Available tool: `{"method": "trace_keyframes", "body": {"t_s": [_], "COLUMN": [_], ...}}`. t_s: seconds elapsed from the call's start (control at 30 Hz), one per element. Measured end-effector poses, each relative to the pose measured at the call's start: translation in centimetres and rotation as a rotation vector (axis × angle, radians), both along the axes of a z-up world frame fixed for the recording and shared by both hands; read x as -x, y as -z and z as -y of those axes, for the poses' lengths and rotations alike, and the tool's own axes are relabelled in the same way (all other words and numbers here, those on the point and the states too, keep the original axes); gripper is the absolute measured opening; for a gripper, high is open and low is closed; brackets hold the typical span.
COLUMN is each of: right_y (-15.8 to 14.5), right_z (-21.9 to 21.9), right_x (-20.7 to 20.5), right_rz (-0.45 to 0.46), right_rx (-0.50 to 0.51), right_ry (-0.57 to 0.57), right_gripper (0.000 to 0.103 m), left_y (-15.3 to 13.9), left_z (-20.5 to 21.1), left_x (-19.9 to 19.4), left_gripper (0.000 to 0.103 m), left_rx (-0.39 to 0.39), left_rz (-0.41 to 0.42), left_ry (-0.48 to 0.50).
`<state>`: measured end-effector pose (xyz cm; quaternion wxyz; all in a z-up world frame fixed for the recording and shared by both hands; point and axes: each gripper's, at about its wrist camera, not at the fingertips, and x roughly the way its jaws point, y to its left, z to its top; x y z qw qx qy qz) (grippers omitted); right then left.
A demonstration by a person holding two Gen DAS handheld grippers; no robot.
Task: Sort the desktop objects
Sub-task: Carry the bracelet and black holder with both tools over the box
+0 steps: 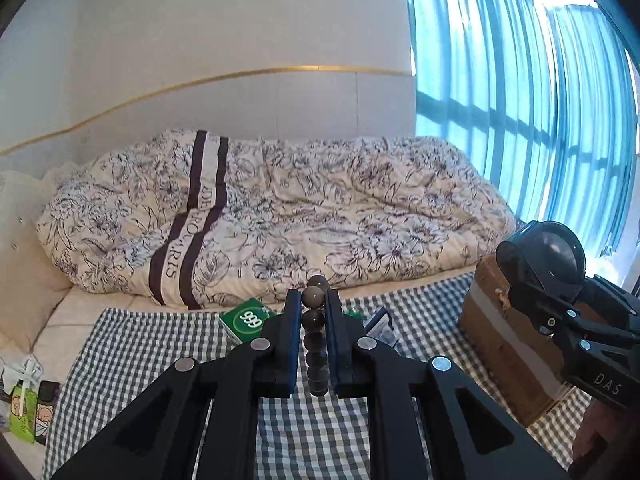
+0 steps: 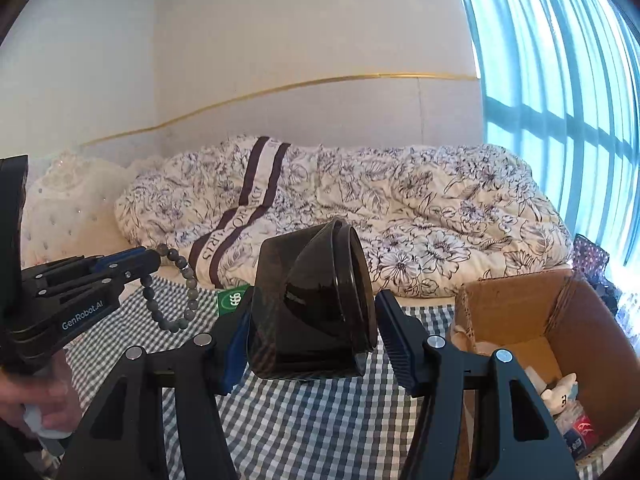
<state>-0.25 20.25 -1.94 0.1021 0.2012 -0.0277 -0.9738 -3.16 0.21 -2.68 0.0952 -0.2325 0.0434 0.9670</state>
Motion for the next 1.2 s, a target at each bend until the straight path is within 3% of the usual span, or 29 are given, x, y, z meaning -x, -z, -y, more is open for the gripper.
{"method": "trace_keyframes", "body": {"t_s": [0.67, 1.2], "right_y": [-1.3, -2.6], "right_z": [-3.0, -12.1], "right_x": [-2.2, -4.7], "right_rz": [-0.037, -0.044], "right_rx": [-0.020, 0.008], "right_ry": [0.074, 0.278], "right_gripper": [0.057, 0.057], "left_y": [-1.8, -2.3], "left_z": [-3.7, -12.8], "left_x": [-1.9, -2.2], "left_gripper": [0.011, 0.011], "left_rx": [0.004, 0.002], "left_rz": [-0.034, -0.028], "left_ry": [0.051, 0.211]}}
